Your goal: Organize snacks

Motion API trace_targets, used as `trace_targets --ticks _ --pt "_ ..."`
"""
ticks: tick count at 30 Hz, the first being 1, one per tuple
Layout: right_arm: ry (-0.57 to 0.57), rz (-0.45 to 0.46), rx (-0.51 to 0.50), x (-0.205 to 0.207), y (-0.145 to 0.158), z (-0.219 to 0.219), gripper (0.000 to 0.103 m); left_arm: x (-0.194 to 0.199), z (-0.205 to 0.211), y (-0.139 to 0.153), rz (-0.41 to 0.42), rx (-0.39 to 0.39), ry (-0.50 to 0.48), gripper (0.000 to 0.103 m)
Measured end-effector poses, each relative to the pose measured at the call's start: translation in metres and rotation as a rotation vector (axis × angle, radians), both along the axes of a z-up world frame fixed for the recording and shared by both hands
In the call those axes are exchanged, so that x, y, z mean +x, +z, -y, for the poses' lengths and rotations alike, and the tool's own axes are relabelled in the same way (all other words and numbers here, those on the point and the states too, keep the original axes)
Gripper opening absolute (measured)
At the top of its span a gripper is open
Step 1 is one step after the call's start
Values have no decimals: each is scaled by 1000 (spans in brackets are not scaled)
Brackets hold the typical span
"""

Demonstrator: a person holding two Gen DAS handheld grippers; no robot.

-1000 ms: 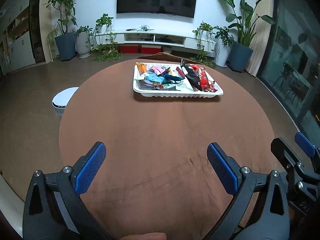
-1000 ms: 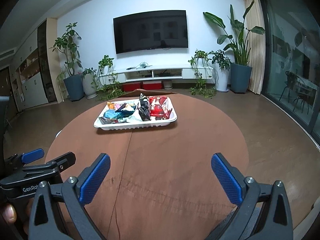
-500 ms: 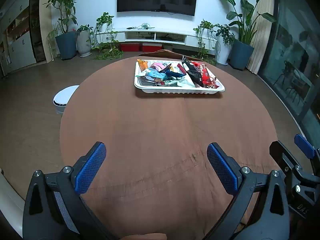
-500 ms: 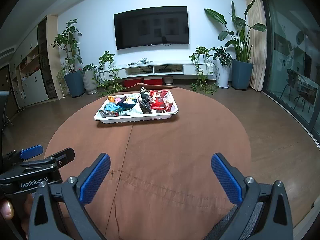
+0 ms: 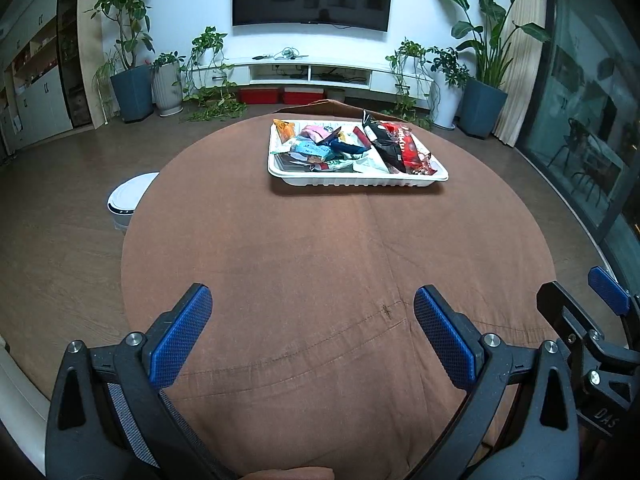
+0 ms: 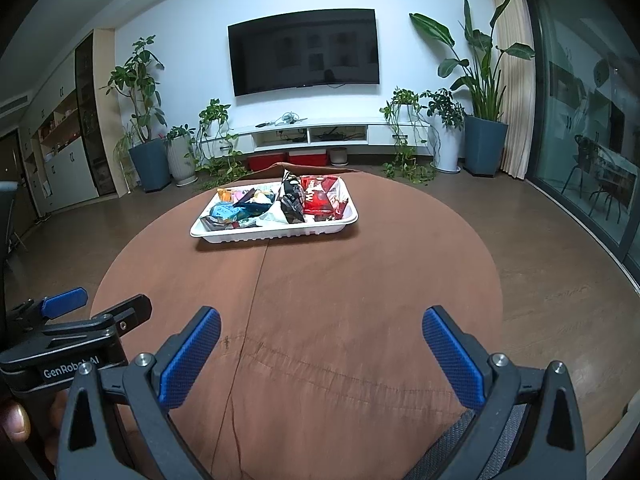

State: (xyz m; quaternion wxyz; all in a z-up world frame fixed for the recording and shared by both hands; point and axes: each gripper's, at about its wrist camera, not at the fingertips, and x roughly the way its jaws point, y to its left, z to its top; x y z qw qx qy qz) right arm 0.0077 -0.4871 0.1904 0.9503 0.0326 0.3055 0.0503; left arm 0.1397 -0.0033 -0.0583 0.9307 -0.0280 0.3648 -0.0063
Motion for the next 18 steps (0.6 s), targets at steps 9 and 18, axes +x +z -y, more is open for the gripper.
trace_targets --ticks 9,18 --pt "8 -10 -5 -1 -4 2 103 0 0 0 0 1 -1 102" --pt "11 -14 -9 -1 -5 1 103 1 -1 -2 -3 3 3 102"
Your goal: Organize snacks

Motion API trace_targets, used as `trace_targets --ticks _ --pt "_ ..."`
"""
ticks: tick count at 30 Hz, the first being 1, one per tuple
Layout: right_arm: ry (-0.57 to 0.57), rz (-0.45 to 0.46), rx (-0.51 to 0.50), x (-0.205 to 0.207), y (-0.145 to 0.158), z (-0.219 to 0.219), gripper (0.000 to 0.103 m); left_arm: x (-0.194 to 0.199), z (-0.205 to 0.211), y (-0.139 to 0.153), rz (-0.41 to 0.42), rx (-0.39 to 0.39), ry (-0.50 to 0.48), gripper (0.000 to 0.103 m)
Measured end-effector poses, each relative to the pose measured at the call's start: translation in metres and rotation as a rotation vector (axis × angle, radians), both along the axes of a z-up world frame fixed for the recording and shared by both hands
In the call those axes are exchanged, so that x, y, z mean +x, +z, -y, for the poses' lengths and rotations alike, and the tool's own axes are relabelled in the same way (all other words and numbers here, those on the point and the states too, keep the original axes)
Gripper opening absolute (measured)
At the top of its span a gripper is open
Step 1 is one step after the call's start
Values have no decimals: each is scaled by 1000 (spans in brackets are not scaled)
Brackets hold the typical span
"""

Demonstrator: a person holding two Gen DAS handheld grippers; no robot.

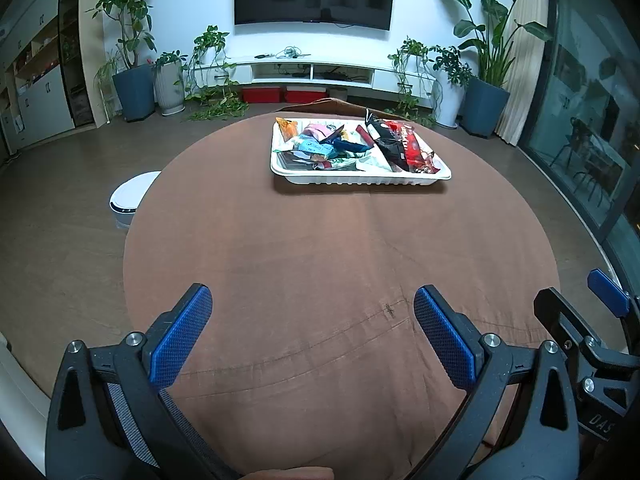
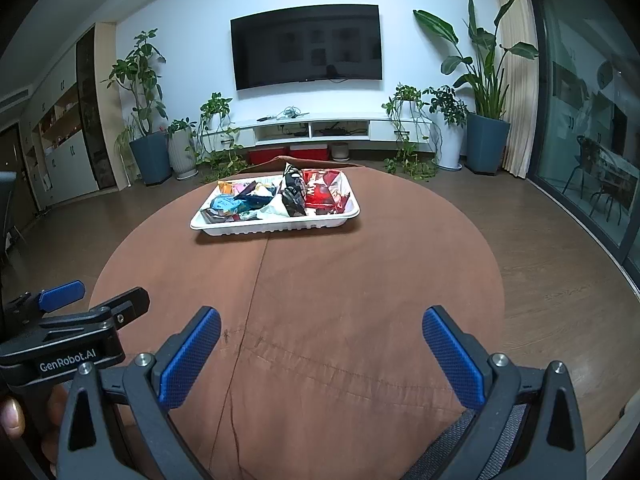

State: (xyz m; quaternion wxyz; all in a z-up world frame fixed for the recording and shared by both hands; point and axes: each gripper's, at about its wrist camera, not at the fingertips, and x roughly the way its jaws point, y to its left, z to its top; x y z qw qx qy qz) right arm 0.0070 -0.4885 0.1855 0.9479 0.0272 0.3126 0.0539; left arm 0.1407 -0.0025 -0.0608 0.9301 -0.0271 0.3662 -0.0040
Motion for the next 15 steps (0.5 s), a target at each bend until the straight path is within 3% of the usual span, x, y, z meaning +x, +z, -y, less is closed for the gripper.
trace_targets --ticks 8,15 --pt "3 -4 -3 1 -2 0 103 1 -3 -2 2 -4 2 103" --pt "7 -17 -1 1 -8 1 103 -4 -2 5 60 8 -10 103"
